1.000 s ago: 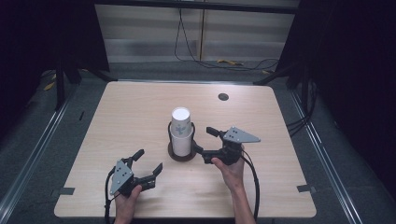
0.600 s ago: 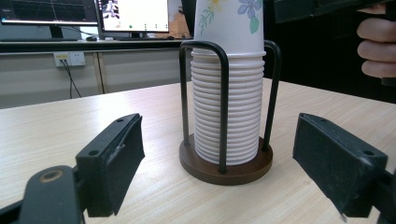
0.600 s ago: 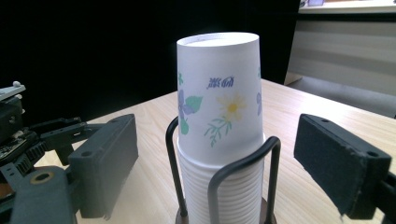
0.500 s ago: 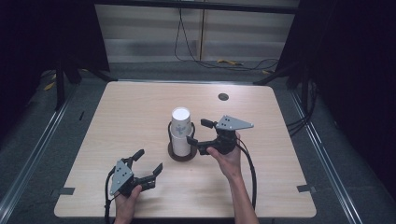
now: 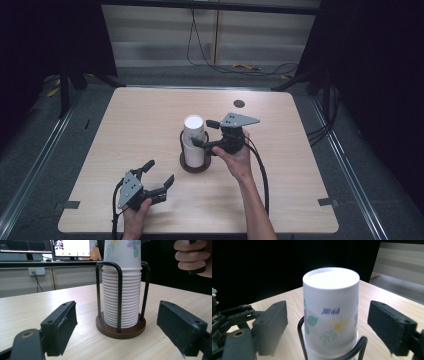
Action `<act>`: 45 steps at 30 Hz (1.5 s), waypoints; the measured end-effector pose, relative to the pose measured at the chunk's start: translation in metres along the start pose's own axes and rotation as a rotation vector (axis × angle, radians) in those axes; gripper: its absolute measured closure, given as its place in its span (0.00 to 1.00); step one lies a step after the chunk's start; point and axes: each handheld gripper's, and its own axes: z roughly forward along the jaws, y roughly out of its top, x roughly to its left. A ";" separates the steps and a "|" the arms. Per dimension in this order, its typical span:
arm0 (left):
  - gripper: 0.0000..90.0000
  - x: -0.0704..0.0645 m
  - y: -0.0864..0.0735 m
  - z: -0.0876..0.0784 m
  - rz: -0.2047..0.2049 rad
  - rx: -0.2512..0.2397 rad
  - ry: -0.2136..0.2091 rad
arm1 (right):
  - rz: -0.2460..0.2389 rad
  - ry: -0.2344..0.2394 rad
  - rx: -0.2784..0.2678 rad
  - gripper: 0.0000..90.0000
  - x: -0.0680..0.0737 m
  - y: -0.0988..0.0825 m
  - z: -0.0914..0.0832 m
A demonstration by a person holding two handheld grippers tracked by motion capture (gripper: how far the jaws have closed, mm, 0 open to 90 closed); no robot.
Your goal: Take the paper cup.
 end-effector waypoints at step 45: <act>0.18 0.000 0.000 0.000 -0.010 -0.006 -0.005 | -0.018 0.040 0.079 0.36 -0.008 0.029 0.022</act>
